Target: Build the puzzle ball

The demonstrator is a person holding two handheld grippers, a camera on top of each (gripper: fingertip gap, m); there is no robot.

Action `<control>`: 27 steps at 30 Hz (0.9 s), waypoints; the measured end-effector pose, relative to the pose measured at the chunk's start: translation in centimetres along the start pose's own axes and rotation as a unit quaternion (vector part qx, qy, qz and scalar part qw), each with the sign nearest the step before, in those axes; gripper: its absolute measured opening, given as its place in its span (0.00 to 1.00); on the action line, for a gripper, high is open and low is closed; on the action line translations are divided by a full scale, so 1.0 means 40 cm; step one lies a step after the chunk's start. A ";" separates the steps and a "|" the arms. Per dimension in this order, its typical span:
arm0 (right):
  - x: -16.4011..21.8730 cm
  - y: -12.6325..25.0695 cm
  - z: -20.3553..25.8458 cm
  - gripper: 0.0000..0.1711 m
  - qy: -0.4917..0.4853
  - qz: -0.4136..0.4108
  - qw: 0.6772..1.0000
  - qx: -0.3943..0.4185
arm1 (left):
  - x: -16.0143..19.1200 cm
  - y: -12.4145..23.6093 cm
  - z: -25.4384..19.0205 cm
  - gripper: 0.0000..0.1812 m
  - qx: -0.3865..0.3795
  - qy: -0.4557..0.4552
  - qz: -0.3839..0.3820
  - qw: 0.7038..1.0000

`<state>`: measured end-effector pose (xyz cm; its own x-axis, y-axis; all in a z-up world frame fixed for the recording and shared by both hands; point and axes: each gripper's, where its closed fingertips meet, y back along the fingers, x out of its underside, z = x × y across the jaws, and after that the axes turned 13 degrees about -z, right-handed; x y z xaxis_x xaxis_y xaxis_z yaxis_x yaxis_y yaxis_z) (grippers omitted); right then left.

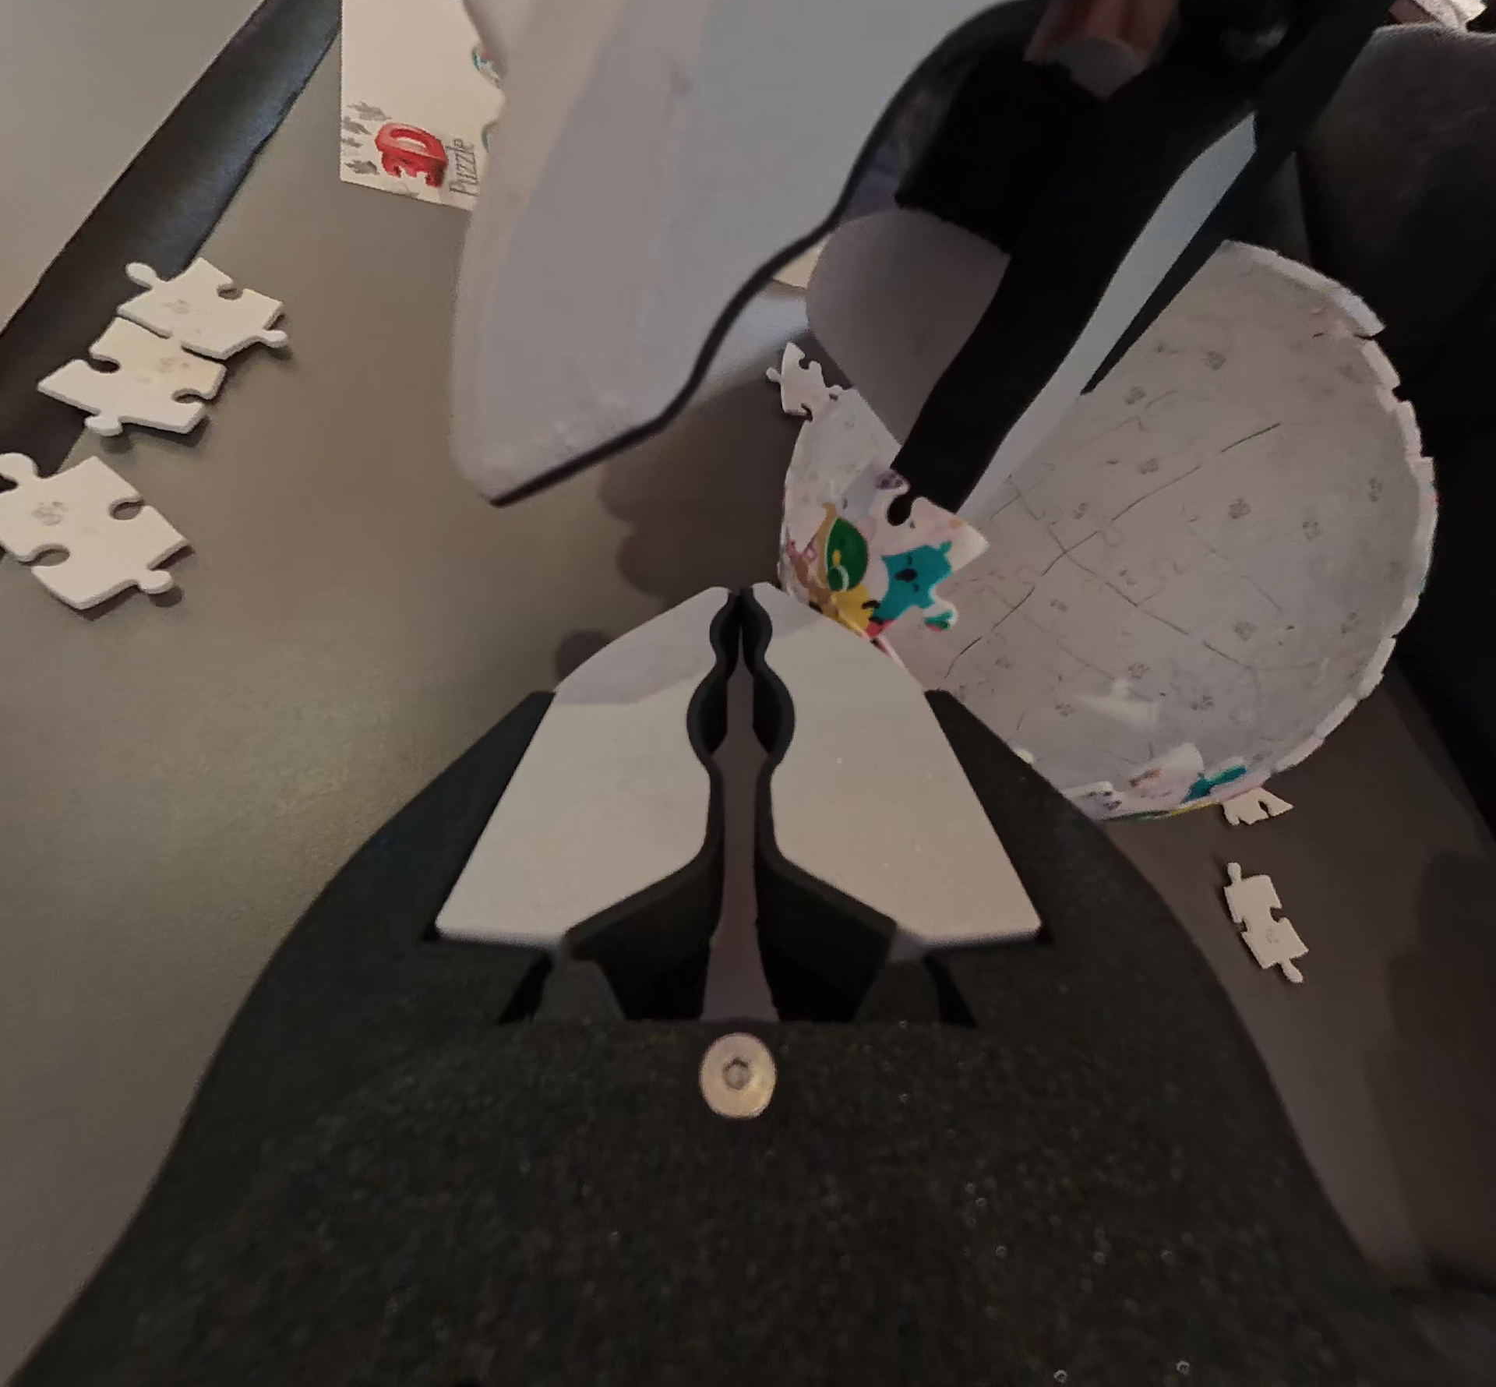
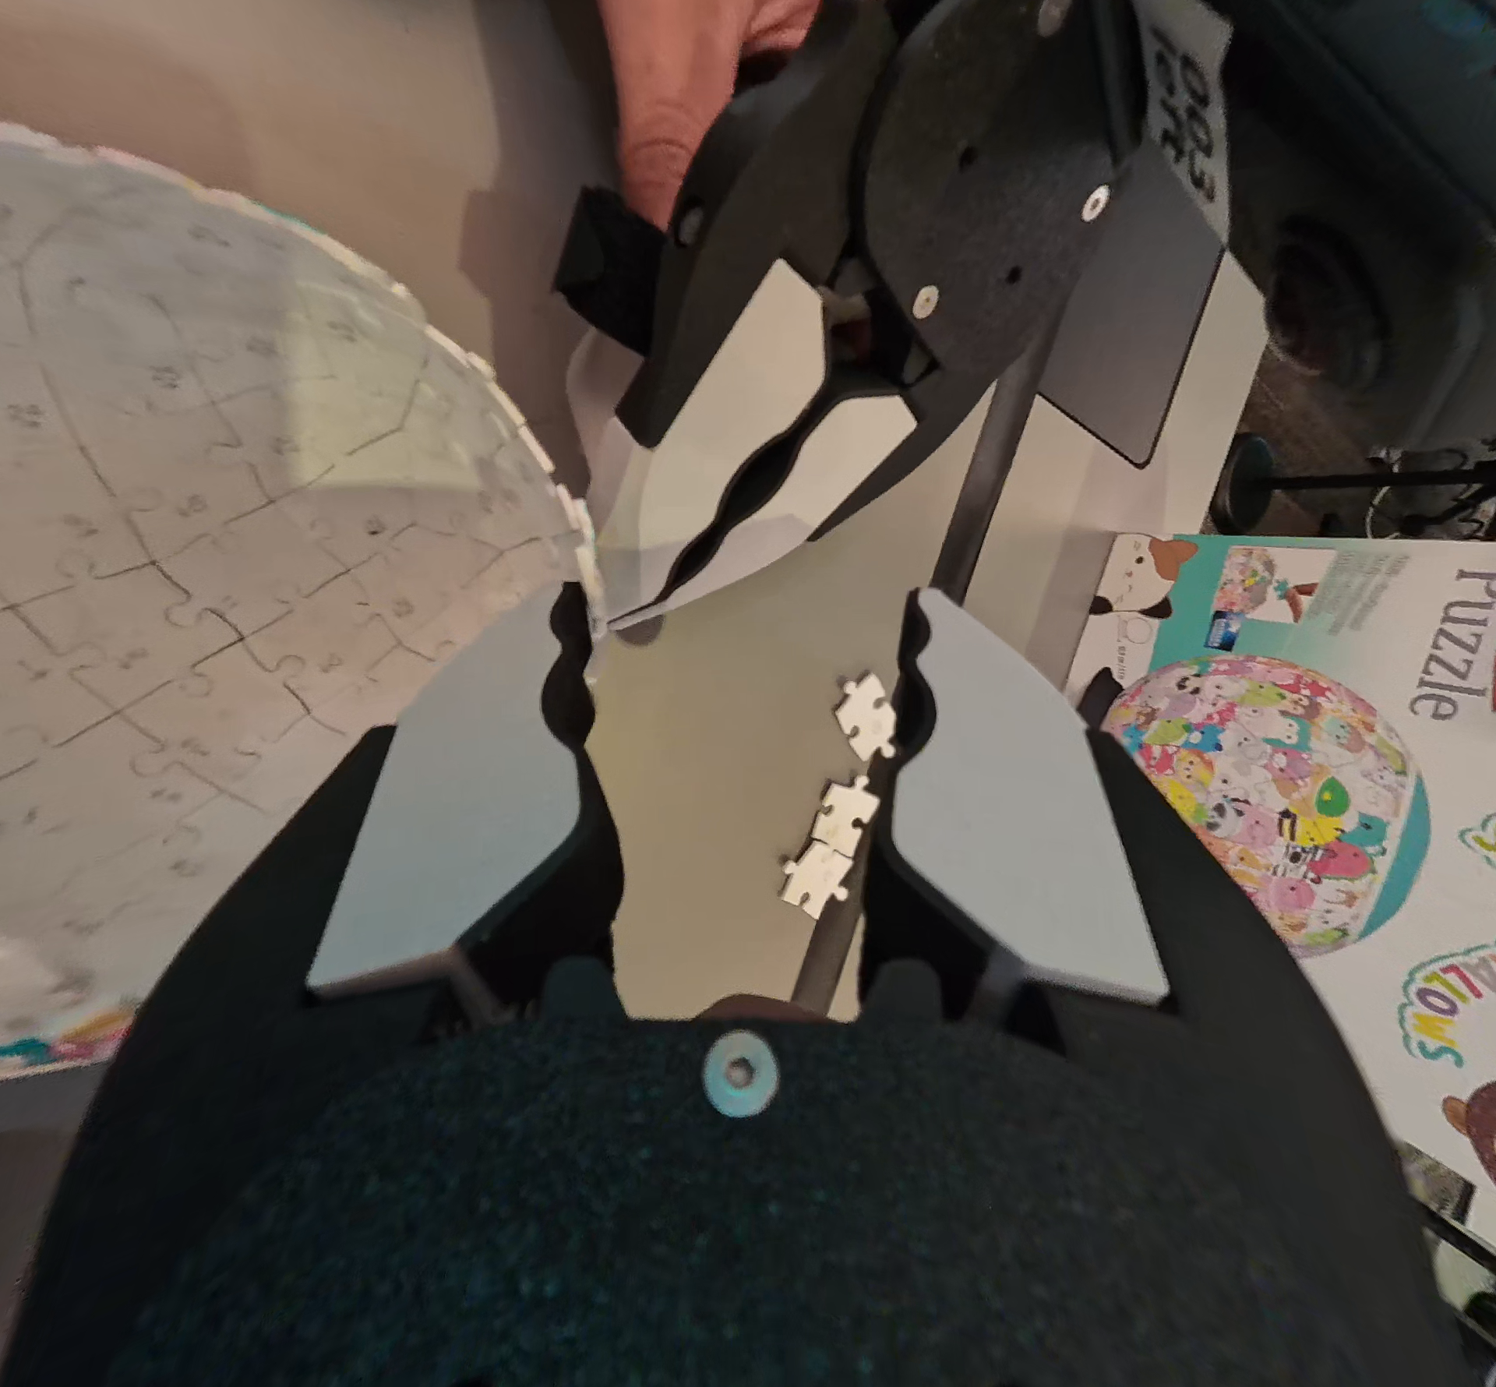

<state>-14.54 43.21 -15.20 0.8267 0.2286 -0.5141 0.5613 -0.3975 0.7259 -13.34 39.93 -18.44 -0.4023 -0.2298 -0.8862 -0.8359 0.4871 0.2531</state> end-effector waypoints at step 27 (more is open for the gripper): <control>0.266 0.142 0.351 0.40 -0.379 0.014 0.924 0.040 | -0.034 0.135 0.011 0.03 -0.087 0.043 -0.129 0.987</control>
<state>-3.10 30.92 -22.94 0.5593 -0.4584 -0.6907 0.5104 -0.4661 0.7227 -17.13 43.24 -16.05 -0.1922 -0.4012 -0.8956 -0.9629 0.2531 0.0933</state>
